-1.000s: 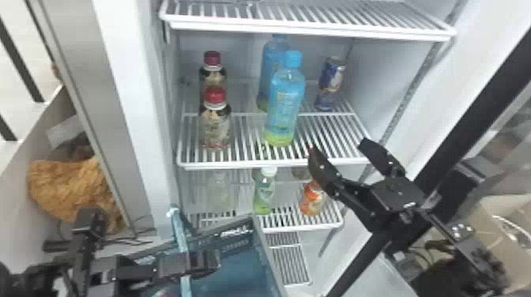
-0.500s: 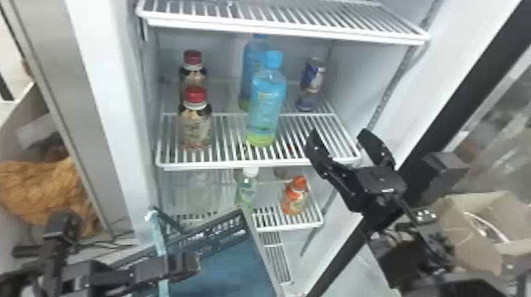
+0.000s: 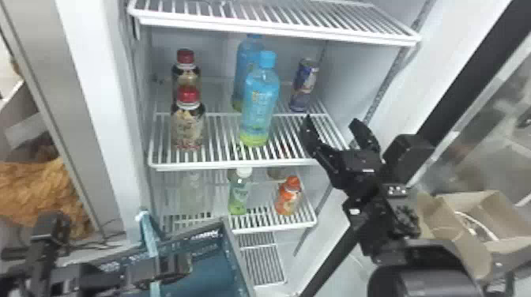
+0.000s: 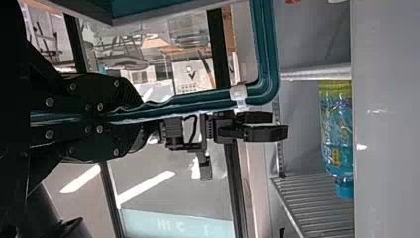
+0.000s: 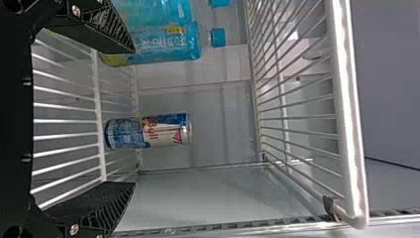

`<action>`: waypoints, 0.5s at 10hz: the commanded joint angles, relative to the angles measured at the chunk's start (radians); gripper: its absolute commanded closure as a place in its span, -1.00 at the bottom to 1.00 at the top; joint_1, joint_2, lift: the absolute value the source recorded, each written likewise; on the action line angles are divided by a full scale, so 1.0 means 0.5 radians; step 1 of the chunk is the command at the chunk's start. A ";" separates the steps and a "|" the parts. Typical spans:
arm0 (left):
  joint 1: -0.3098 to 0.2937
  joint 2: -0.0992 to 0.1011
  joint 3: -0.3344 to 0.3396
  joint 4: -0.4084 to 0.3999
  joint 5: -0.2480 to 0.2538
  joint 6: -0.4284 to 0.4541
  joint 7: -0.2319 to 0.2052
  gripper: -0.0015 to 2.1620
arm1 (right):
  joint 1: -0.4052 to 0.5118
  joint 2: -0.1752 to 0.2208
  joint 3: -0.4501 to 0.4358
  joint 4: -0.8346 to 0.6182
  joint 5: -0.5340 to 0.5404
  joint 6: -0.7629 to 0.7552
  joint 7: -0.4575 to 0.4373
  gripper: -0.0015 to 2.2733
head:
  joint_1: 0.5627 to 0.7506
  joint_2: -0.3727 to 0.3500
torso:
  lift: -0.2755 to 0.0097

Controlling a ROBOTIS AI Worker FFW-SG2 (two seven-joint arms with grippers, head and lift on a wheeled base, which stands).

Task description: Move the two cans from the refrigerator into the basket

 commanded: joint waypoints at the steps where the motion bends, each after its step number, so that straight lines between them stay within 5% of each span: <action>1: -0.003 0.003 0.000 -0.001 0.000 0.001 0.000 0.10 | -0.122 0.000 0.000 0.124 0.031 -0.011 -0.006 -0.90 | 0.41 -0.65 | 0.76; 5: -0.012 0.003 -0.012 0.009 0.000 0.001 0.003 0.10 | -0.407 0.000 0.000 0.453 0.111 -0.026 -0.006 -0.90 | 0.41 -0.64 | 0.76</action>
